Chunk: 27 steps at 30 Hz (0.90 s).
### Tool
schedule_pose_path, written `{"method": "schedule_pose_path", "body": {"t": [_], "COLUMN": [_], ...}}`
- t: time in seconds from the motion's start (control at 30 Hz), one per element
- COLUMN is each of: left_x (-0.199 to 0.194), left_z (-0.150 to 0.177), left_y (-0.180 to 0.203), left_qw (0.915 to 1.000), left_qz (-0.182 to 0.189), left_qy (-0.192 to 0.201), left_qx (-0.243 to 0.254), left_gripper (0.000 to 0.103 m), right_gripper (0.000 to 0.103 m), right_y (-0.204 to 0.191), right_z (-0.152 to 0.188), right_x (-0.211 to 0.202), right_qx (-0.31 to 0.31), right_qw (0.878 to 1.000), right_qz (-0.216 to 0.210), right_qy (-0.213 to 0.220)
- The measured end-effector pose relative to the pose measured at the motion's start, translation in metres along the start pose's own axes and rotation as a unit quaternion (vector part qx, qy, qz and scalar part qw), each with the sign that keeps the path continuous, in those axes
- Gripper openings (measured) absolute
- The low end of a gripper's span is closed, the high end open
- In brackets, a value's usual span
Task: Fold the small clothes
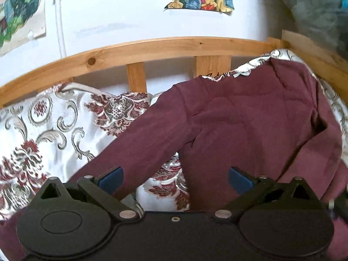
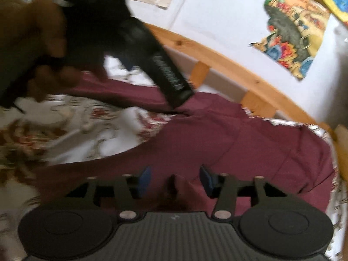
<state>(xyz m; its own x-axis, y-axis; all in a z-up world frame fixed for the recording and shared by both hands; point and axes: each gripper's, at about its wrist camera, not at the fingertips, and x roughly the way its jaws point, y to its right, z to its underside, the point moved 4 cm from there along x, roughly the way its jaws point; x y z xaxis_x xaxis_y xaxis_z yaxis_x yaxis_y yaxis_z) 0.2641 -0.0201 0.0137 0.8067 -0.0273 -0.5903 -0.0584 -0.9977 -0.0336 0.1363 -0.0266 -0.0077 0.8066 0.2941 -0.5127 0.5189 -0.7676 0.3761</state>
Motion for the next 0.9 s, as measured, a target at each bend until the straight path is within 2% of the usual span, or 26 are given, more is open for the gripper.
{"method": "schedule_pose_path", "body": {"t": [0.1,0.2,0.3,0.37,0.47,0.53,0.63,0.73,0.8,0.83,0.87,0.9], "left_x": [-0.001,-0.005,-0.010,-0.011,-0.008,-0.005,0.006,0.020,0.026,0.028,0.029,0.029], "left_z": [0.005,0.017,0.035,0.046,0.056,0.056,0.052,0.050,0.050,0.050,0.051,0.052], "left_y": [0.001,0.013,0.036,0.055,0.081,0.091,0.097,0.095,0.094,0.093,0.092,0.092], "left_qw": [0.9995,0.9978,0.9925,0.9866,0.9766,0.9756,0.9770,0.9779,0.9732,0.9708,0.9681,0.9654], "left_qz": [0.028,0.067,0.102,0.117,0.147,0.159,0.184,0.186,0.198,0.204,0.210,0.219], "left_qy": [0.003,0.006,0.013,0.013,0.003,-0.004,-0.041,-0.091,-0.118,-0.127,-0.135,-0.140], "left_qx": [-0.015,0.005,0.065,0.112,0.157,0.151,0.099,0.034,0.003,-0.006,-0.018,-0.028], "left_gripper": [0.102,0.102,0.102,0.102,0.102,0.100,0.092,0.069,0.036,0.032,0.024,0.010], "right_gripper": [0.069,0.079,0.089,0.094,0.096,0.098,0.099,0.099,0.099,0.099,0.099,0.099], "right_y": [0.000,0.016,0.040,0.060,0.085,0.098,0.112,0.115,0.110,0.109,0.107,0.107], "right_z": [0.012,0.028,0.049,0.066,0.082,0.088,0.097,0.105,0.108,0.108,0.109,0.109], "right_x": [-0.021,-0.037,-0.047,-0.050,-0.053,-0.056,-0.060,-0.060,-0.059,-0.056,-0.055,-0.053], "right_qx": [0.005,0.039,0.096,0.133,0.178,0.208,0.247,0.256,0.251,0.249,0.250,0.251], "right_qw": [1.000,0.998,0.990,0.981,0.967,0.959,0.947,0.945,0.947,0.948,0.949,0.949], "right_qz": [-0.002,0.035,0.083,0.125,0.162,0.181,0.197,0.196,0.195,0.193,0.189,0.185], "right_qy": [-0.015,-0.038,-0.057,-0.071,-0.080,-0.071,-0.055,-0.044,-0.043,-0.044,-0.045,-0.045]}}
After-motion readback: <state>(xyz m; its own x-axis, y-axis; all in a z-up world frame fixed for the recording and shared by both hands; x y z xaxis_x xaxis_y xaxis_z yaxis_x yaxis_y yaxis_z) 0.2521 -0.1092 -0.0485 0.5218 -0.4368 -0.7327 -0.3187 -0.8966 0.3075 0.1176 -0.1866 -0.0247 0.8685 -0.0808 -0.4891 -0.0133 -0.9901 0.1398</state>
